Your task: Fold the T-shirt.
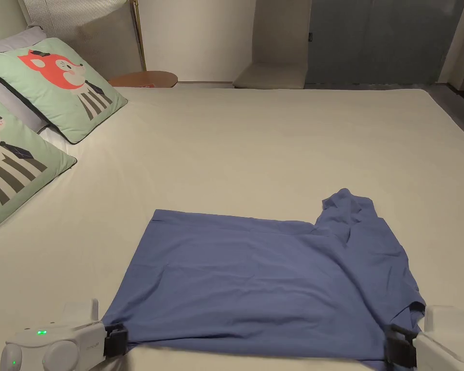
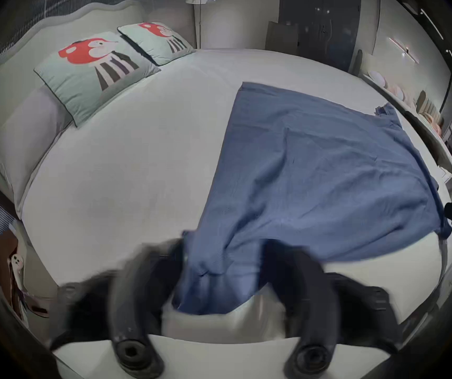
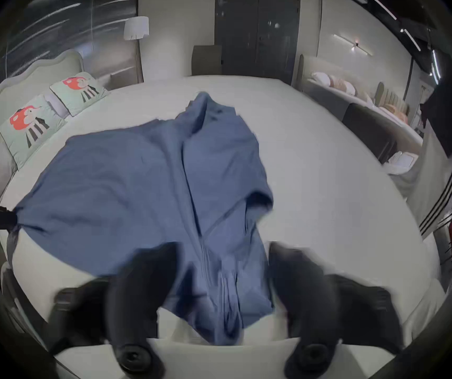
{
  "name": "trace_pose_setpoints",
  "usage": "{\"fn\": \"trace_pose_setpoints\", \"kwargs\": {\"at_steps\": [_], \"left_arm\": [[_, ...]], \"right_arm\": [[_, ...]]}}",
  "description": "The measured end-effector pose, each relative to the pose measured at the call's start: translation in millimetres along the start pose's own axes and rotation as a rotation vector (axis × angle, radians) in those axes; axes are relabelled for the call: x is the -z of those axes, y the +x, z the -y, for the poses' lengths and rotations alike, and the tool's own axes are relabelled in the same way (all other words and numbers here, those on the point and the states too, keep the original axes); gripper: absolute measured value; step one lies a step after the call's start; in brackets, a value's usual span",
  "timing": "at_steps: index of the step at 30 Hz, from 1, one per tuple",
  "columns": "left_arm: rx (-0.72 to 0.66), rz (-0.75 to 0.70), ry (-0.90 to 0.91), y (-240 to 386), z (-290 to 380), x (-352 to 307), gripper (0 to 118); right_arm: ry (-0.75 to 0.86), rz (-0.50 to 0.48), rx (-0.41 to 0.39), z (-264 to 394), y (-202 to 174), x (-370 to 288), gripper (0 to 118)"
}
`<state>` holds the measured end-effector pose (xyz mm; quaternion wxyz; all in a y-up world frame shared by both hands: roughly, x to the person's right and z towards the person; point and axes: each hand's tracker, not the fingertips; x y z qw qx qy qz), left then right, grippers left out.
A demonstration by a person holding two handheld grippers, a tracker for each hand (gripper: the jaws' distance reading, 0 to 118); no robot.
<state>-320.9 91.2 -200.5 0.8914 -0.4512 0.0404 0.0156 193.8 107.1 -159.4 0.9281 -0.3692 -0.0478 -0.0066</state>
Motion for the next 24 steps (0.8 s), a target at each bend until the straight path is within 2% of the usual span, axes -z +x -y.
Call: {"fn": "trace_pose_setpoints", "kwargs": {"at_steps": [1,2,10,14,16,18,19,20,21,22,23,24], "left_arm": [[-0.011,0.028,0.038,1.2,-7.2,-3.2,103],[-0.025,0.051,0.084,4.3,-14.0,-9.3,105],[-0.056,0.171,0.563,46.5,-67.6,-81.7,105],[-0.017,0.149,0.751,68.7,-78.0,-108.8,105],[0.012,0.121,0.794,78.3,-79.9,-115.5,105],[0.042,0.099,0.824,87.6,-80.7,-118.2,103],[0.052,0.098,0.830,90.9,-80.4,-118.8,98],[0.060,0.100,0.837,93.6,-79.4,-119.5,80],[0.067,0.119,0.846,95.5,-79.2,-118.5,58],[0.075,0.123,0.845,97.5,-79.4,-118.1,26],[0.075,0.124,0.838,100.1,-80.6,-116.5,2],[0.078,0.128,0.823,101.1,-82.3,-113.9,0]], "right_arm": [[0.042,-0.011,-0.002,-10.2,-3.5,-5.7,110],[0.089,-0.011,0.006,-19.3,-7.2,-12.4,111],[0.436,-0.003,0.012,-82.7,-36.7,-71.9,111],[0.547,0.025,-0.022,-94.5,-50.0,-90.4,110],[0.579,0.030,-0.039,-95.6,-53.0,-86.9,107],[0.605,0.050,-0.051,-96.9,-57.9,-88.8,92],[0.611,0.051,-0.054,-97.3,-59.0,-89.4,82],[0.617,0.054,-0.052,-97.6,-60.7,-91.5,62],[0.622,0.055,-0.053,-98.1,-61.0,-91.3,43],[0.627,0.052,-0.052,-98.5,-61.0,-90.8,20],[0.634,0.058,-0.052,-99.0,-62.3,-88.6,2],[0.636,0.066,-0.055,-99.8,-62.9,-86.8,1]]}}
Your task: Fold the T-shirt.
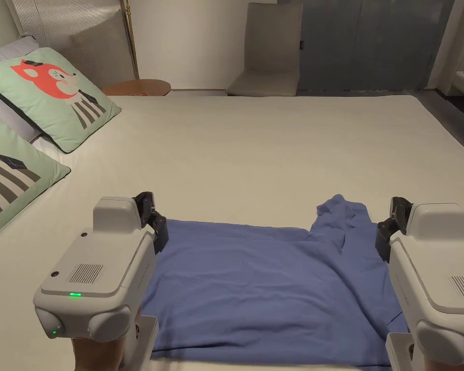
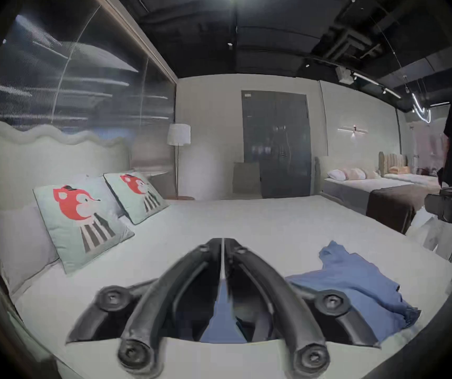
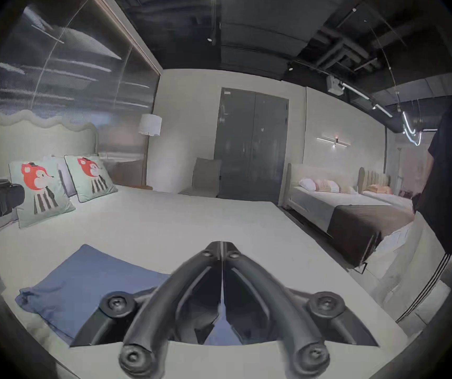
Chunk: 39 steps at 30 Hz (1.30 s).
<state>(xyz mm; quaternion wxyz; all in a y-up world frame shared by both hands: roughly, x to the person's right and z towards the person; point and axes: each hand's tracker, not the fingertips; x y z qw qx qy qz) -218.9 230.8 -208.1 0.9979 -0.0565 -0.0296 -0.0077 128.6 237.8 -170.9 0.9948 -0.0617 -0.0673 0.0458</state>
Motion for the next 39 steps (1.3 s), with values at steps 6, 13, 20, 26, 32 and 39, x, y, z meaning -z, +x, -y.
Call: {"fn": "trace_pose_setpoints", "kwargs": {"at_steps": [6,13,20,26,32,39], "left_arm": [[0.002,0.028,-0.050,-4.6,0.6,23.5,0],[-0.019,0.103,-0.258,-33.5,-1.3,105.3,0],[-0.033,0.107,-0.477,-58.5,15.6,208.1,0],[-0.149,0.092,-0.698,-83.1,49.6,293.4,20],[-0.204,0.017,-0.828,-96.8,80.3,338.3,90],[-0.107,0.033,-0.902,-83.2,104.8,344.9,49]], "right_arm": [[0.002,-0.006,0.009,-5.4,3.2,5.4,1],[-0.005,-0.017,0.005,-7.6,7.7,45.2,1],[-0.019,-0.023,0.016,-8.4,5.0,88.7,1],[-0.055,-0.009,0.012,8.2,8.2,133.9,1],[-0.101,-0.004,-0.006,20.4,13.9,157.4,1],[-0.148,0.007,-0.016,36.6,20.2,168.8,1]]}}
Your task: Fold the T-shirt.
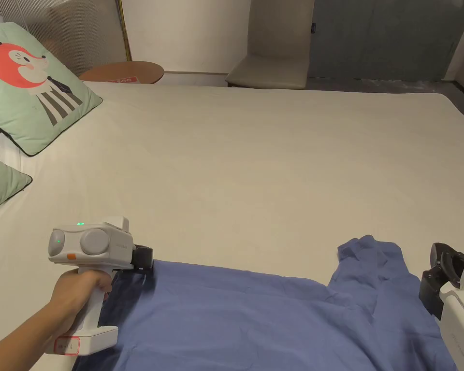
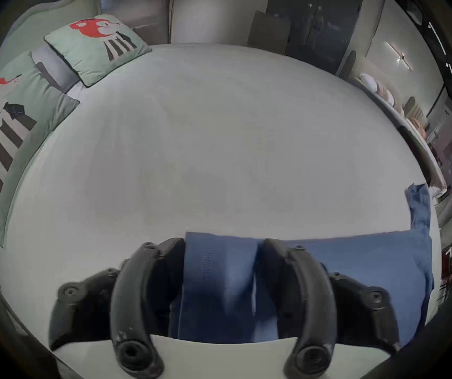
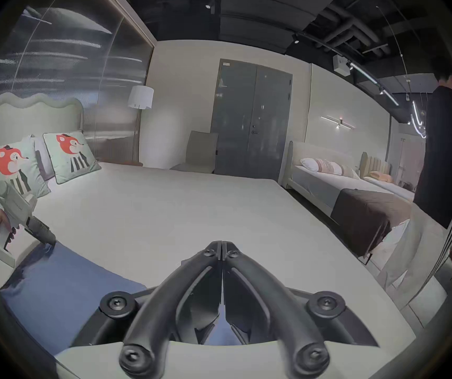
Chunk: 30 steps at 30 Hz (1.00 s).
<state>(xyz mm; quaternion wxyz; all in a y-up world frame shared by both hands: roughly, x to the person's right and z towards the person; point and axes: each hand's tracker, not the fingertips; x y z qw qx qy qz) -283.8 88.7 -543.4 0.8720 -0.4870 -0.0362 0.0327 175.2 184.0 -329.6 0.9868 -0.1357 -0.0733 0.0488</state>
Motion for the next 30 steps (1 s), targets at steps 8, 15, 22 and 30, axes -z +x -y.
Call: {"fn": "trace_pose_setpoints", "kwargs": {"at_steps": [8,15,22,30], "left_arm": [[0.173,-0.078,0.071,28.5,13.2,-9.1,2],[0.174,-0.013,0.186,25.5,14.7,-66.3,2],[0.138,0.062,0.266,23.0,14.9,-106.5,2],[0.129,0.067,0.273,20.4,19.1,-111.7,2]], "right_arm": [[-0.091,-0.011,0.016,6.0,12.6,17.9,1],[-0.398,-0.050,0.045,10.3,40.6,106.7,69],[-0.613,-0.040,0.068,40.2,41.7,168.6,100],[-0.757,-0.044,0.074,68.1,35.9,173.5,51]]}}
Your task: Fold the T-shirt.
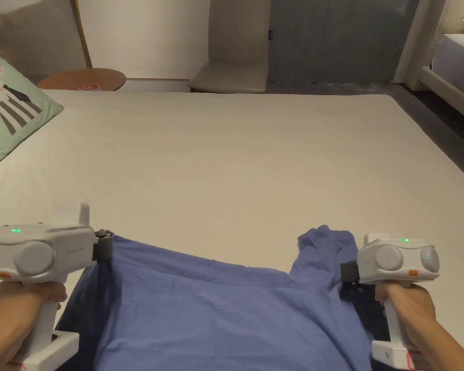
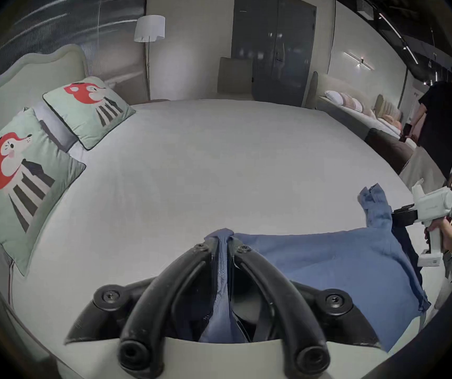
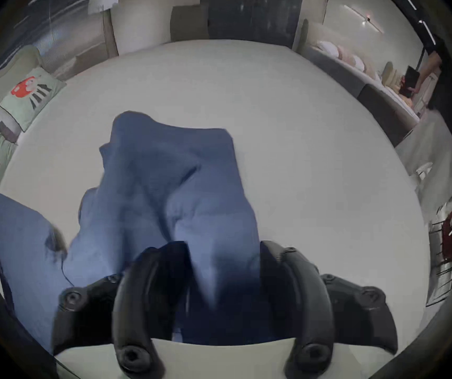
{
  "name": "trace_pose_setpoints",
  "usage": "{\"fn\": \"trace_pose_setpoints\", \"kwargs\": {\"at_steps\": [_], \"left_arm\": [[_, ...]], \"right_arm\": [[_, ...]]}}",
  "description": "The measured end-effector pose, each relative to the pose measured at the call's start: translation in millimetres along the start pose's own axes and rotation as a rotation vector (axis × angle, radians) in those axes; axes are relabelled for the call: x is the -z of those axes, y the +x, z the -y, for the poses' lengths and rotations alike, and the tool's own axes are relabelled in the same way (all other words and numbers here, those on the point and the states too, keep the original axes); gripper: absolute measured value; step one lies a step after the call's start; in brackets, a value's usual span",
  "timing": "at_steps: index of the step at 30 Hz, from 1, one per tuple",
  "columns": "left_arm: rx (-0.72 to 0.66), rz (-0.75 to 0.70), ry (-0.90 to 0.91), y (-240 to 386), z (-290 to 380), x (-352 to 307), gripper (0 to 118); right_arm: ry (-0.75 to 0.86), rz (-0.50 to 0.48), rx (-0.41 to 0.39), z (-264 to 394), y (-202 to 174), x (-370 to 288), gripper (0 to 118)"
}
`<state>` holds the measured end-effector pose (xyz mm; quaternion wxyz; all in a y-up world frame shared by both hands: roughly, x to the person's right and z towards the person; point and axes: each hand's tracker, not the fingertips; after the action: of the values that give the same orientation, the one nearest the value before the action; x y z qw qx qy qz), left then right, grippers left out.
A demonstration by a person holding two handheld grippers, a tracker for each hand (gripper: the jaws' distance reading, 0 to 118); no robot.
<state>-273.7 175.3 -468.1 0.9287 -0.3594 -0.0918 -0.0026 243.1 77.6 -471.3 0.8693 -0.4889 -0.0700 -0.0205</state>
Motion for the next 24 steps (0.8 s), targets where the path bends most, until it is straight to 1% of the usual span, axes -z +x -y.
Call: {"fn": "trace_pose_setpoints", "kwargs": {"at_steps": [1,2,3,4,6,7,8,13,15,17,19,24], "left_arm": [[0.000,-0.003,0.001,-0.5,1.3,-0.9,2],[-0.001,-0.005,0.000,-1.4,2.5,-1.7,2],[-0.004,-0.007,0.001,-1.8,3.7,-2.3,2],[-0.007,-0.009,-0.001,-1.8,4.5,-2.7,2],[-0.014,-0.020,0.003,-3.0,6.8,-4.8,2],[-0.018,-0.025,0.009,-3.7,8.2,-7.3,2],[-0.024,-0.030,0.016,-4.0,9.4,-10.1,2],[-0.073,-0.039,0.053,-9.7,10.4,-31.0,2],[-0.099,-0.047,0.111,-11.0,5.3,-46.4,2],[-0.107,-0.049,0.157,-12.1,-6.4,-62.4,2],[-0.119,-0.058,0.215,-13.3,-23.0,-77.4,2],[-0.112,-0.087,0.359,-13.1,-83.9,-116.1,2]], "right_arm": [[0.028,0.007,0.009,1.8,-1.5,-5.0,51],[0.041,0.011,-0.006,2.4,-3.5,-9.0,46],[0.046,0.009,-0.044,1.9,-4.8,-12.3,32],[0.048,0.032,-0.076,3.0,-6.6,-15.2,5],[0.079,0.014,-0.082,5.6,-6.3,-24.2,4],[0.105,0.024,-0.079,5.7,-4.4,-23.3,4],[0.164,0.049,-0.082,7.3,-3.2,-34.8,4],[0.334,0.076,-0.126,6.5,4.0,-97.6,4],[0.425,0.069,-0.107,0.5,10.0,-123.5,3],[0.524,0.061,-0.095,-9.9,12.0,-156.4,3],[0.624,0.072,-0.104,-21.6,9.8,-187.2,3],[0.861,0.078,-0.092,-65.4,2.1,-257.5,3]]}}
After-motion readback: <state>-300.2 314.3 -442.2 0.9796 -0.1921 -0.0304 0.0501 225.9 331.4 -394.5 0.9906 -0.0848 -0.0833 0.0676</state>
